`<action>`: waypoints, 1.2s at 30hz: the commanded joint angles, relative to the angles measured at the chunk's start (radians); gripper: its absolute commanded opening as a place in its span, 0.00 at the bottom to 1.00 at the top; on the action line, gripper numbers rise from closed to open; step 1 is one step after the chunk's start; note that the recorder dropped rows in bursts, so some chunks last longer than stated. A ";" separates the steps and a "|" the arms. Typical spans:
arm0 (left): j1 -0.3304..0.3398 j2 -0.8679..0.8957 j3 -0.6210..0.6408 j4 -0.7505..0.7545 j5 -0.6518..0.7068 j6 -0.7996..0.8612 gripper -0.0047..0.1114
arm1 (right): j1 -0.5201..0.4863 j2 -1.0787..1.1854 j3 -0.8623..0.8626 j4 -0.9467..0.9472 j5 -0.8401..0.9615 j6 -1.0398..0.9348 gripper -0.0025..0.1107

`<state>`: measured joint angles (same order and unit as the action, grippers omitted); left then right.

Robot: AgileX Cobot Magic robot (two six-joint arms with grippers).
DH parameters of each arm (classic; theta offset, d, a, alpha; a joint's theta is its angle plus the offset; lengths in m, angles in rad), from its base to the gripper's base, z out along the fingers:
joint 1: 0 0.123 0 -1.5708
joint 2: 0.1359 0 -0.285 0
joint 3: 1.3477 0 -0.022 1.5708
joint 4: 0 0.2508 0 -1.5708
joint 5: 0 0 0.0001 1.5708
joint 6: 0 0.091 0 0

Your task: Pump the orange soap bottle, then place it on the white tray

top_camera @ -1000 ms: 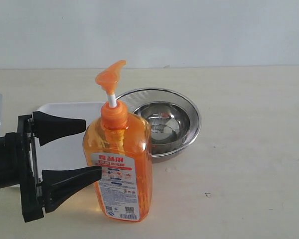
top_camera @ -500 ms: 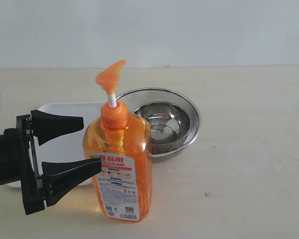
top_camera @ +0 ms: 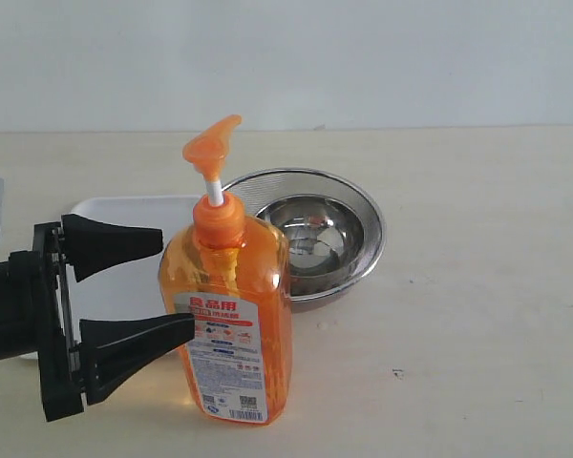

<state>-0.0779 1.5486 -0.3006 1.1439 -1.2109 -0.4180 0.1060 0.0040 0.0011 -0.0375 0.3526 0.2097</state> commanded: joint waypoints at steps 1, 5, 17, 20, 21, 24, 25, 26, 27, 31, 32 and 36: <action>-0.017 -0.006 -0.003 0.019 -0.010 0.013 0.82 | -0.005 -0.004 -0.001 0.001 -0.015 -0.006 0.02; -0.069 -0.006 -0.003 0.000 -0.010 0.059 0.82 | -0.005 -0.004 -0.001 0.001 -0.015 -0.006 0.02; -0.094 0.010 -0.031 -0.040 -0.010 0.082 0.82 | -0.005 -0.004 -0.001 0.001 -0.015 -0.006 0.02; -0.094 0.066 -0.065 -0.033 -0.010 0.075 0.82 | -0.005 -0.004 -0.001 0.001 -0.015 -0.006 0.02; -0.094 0.085 -0.076 -0.031 -0.010 0.075 0.82 | -0.005 -0.004 -0.001 0.001 -0.015 -0.006 0.02; -0.094 0.155 -0.113 -0.019 -0.010 0.075 0.82 | -0.005 -0.004 -0.001 0.001 -0.015 -0.006 0.02; -0.094 0.170 -0.125 -0.011 -0.010 0.075 0.82 | -0.005 -0.004 -0.001 0.001 -0.015 -0.006 0.02; -0.094 0.187 -0.137 -0.012 -0.010 0.075 0.82 | -0.005 -0.004 -0.001 0.001 -0.015 -0.006 0.02; -0.094 0.197 -0.148 -0.012 -0.010 0.075 0.82 | -0.005 -0.004 -0.001 0.001 -0.015 -0.006 0.02; -0.094 0.219 -0.191 0.045 -0.010 0.023 0.82 | -0.005 -0.004 -0.001 0.001 -0.015 -0.006 0.02; -0.094 0.219 -0.201 0.068 -0.010 0.009 0.82 | -0.005 -0.004 -0.001 0.001 -0.015 -0.006 0.02; -0.094 0.219 -0.218 0.123 -0.010 -0.023 0.82 | -0.005 -0.004 -0.001 0.001 -0.015 -0.006 0.02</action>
<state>-0.1662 1.7648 -0.5074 1.2254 -1.2180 -0.4116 0.1060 0.0040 0.0011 -0.0375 0.3506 0.2097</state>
